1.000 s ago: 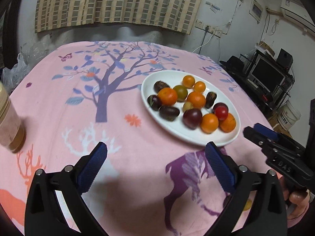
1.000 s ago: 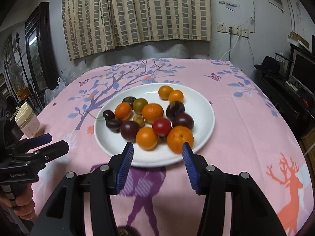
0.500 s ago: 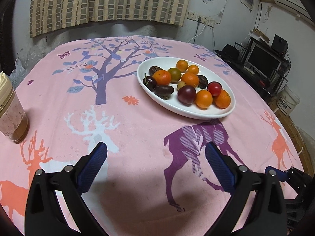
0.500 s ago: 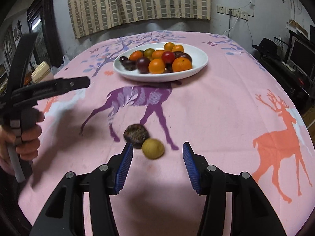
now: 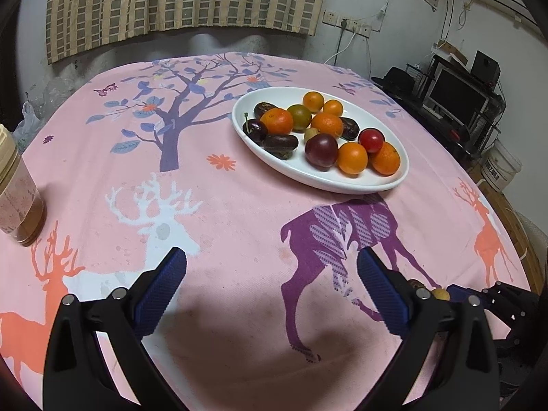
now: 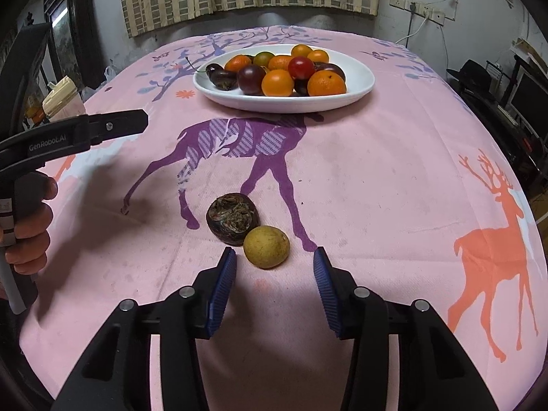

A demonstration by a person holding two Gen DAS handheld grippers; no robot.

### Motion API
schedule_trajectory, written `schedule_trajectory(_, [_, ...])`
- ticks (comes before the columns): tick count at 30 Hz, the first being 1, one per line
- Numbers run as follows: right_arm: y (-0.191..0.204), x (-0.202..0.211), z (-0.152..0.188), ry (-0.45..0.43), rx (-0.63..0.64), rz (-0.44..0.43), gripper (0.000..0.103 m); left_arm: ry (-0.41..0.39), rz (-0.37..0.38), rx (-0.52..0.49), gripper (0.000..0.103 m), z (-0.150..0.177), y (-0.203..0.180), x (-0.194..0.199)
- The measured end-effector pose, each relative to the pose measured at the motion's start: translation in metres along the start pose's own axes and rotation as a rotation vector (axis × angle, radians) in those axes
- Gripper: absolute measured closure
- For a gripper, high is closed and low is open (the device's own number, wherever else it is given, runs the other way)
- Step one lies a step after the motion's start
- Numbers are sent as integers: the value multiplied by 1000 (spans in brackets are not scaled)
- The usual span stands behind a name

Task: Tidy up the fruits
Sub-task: 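Grasp a small yellow fruit with the right tool while the left tool grasps a dark brown fruit, then carry both fruits onto the white plate and open both tools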

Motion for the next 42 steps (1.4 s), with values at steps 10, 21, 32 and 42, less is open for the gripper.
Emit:
schedule_trajectory(10, [7, -4, -4, 2, 52, -4, 75, 16, -10, -20, 5, 3, -4, -5])
schedule_trajectory(21, [-19, 20, 5, -63, -111, -23, 76, 67, 106, -56, 5, 11, -24, -12])
schedule_trajectory(32, [-41, 36, 18, -105, -193, -47, 76, 77, 211, -380, 36, 38, -124, -16])
schedule_trajectory(42, [-50, 30, 27, -110, -226, -85, 75, 123, 173, -409, 49, 41, -135, -38])
Point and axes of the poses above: each gripper's, at about its wrist camera, not at the fingertips, and x roughly against the way its jaws point, y to its left, z to its underside, the point moved 5 cm from there along -x, roughly the way its jaws point, and after that the axes turned 2 degrees about -x, right-handed, at the moved point
